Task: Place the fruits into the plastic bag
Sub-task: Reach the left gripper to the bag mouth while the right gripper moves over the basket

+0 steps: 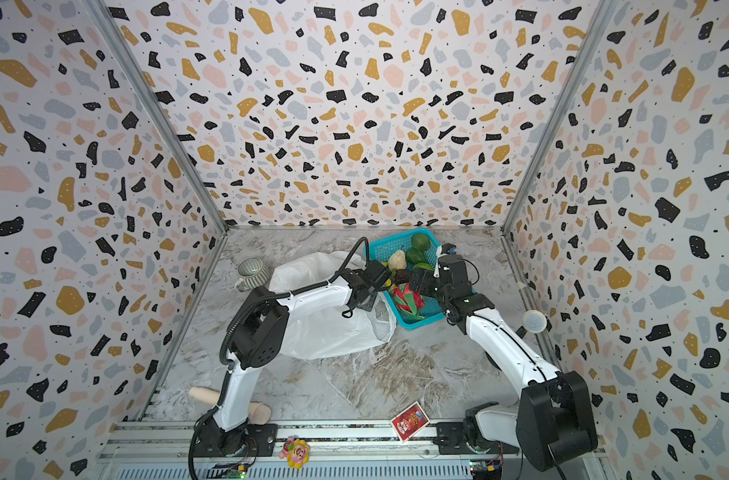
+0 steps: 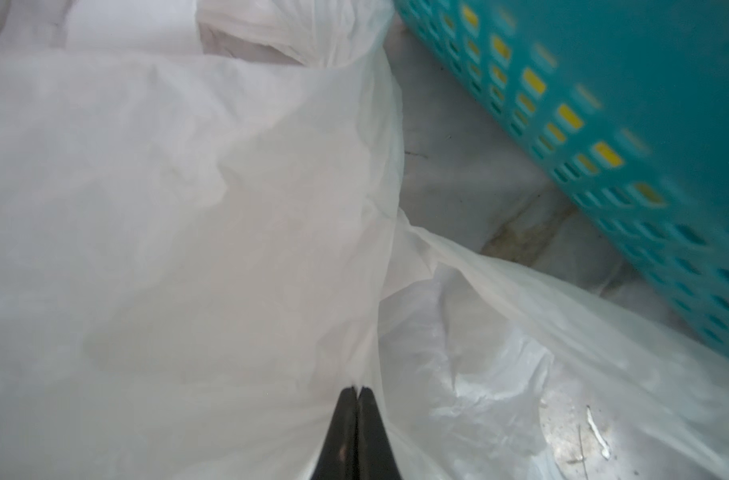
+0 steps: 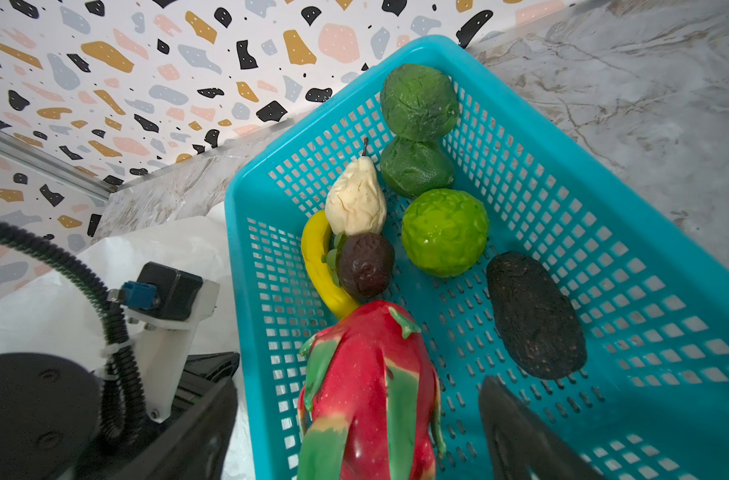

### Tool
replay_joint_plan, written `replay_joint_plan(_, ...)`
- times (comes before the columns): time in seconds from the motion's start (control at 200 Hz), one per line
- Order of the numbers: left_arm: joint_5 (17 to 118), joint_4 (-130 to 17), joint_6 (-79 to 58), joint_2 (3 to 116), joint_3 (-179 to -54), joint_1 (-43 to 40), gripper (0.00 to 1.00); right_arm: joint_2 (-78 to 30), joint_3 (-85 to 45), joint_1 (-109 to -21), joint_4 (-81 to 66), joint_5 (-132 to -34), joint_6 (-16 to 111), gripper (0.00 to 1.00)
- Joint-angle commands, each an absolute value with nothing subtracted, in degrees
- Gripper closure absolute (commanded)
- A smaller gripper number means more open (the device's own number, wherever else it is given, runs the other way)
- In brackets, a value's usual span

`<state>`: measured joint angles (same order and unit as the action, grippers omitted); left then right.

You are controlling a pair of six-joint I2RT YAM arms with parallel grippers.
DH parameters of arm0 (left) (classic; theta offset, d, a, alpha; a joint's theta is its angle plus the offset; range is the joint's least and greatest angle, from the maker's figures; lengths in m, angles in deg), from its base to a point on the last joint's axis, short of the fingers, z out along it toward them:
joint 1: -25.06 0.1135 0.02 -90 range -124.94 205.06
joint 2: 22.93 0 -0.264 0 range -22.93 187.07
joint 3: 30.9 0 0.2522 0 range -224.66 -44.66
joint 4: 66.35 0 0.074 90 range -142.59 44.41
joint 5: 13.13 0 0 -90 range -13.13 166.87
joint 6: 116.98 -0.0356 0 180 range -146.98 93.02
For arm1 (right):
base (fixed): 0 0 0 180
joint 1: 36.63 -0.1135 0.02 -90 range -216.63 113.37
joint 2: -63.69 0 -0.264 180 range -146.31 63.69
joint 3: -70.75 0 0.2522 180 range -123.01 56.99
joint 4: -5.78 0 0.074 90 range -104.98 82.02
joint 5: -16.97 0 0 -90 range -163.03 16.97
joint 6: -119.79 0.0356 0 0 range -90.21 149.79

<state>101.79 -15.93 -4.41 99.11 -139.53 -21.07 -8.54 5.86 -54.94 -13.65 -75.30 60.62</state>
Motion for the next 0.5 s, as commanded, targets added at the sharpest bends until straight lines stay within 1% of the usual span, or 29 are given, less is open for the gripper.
replay_joint_plan(0.0,104.2,-18.4,-8.2,91.1,-136.8,-20.7,1.0,-6.8,2.8,-54.9,-14.8,-76.0,59.9,0.1)
replay_joint_plan(0.1,100.5,-20.6,-9.3,84.5,-132.8,-18.8,1.0,-6.8,2.4,-55.0,-15.0,-76.5,59.8,0.1)
replay_joint_plan(0.29,87.4,-27.4,-10.5,70.9,-122.5,-13.1,1.0,-7.5,1.8,-55.6,-14.1,-79.3,58.7,0.11)
replay_joint_plan(0.385,81.2,-31.2,-12.1,64.4,-117.5,-11.1,1.0,-8.2,1.2,-57.4,-12.8,-81.8,57.1,0.11)
replay_joint_plan(0.496,76.9,-33.8,-12.8,58.3,-113.6,-9.0,1.0,-9.7,0.2,-59.7,-12.0,-84.1,56.3,0.11)
